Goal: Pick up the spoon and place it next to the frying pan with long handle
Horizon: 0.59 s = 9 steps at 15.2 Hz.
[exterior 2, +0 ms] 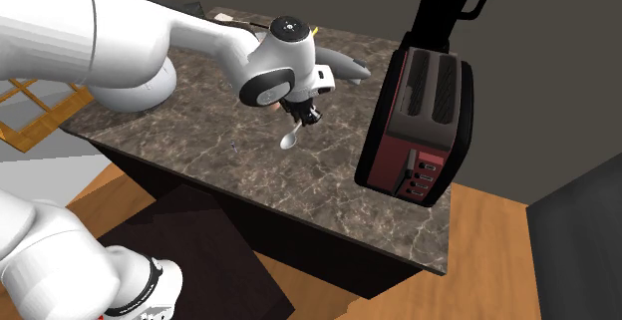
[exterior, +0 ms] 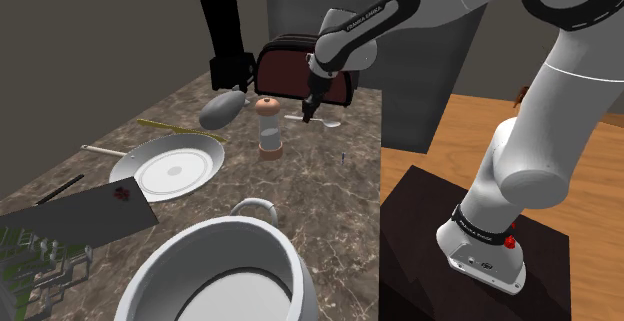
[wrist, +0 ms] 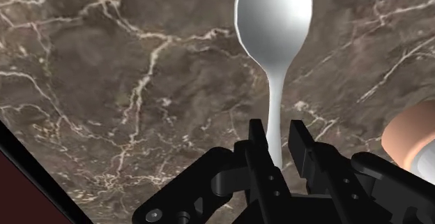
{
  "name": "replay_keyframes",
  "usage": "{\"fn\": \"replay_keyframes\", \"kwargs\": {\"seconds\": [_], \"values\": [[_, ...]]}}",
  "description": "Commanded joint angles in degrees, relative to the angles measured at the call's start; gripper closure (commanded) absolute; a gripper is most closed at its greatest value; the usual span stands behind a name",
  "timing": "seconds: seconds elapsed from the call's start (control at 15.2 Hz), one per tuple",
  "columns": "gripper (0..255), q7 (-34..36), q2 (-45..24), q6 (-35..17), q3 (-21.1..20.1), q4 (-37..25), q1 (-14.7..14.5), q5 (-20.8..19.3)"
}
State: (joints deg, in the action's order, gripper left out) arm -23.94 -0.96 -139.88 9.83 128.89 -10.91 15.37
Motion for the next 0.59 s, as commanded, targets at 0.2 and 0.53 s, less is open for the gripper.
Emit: {"fn": "replay_keyframes", "kwargs": {"seconds": [0.2, 0.53], "values": [[255, 1.6, 2.21, 3.61, 0.08, -1.56, 0.07, -1.59], [255, 2.91, 4.02, 7.24, 0.1, -3.53, 0.17, -2.83]]}}
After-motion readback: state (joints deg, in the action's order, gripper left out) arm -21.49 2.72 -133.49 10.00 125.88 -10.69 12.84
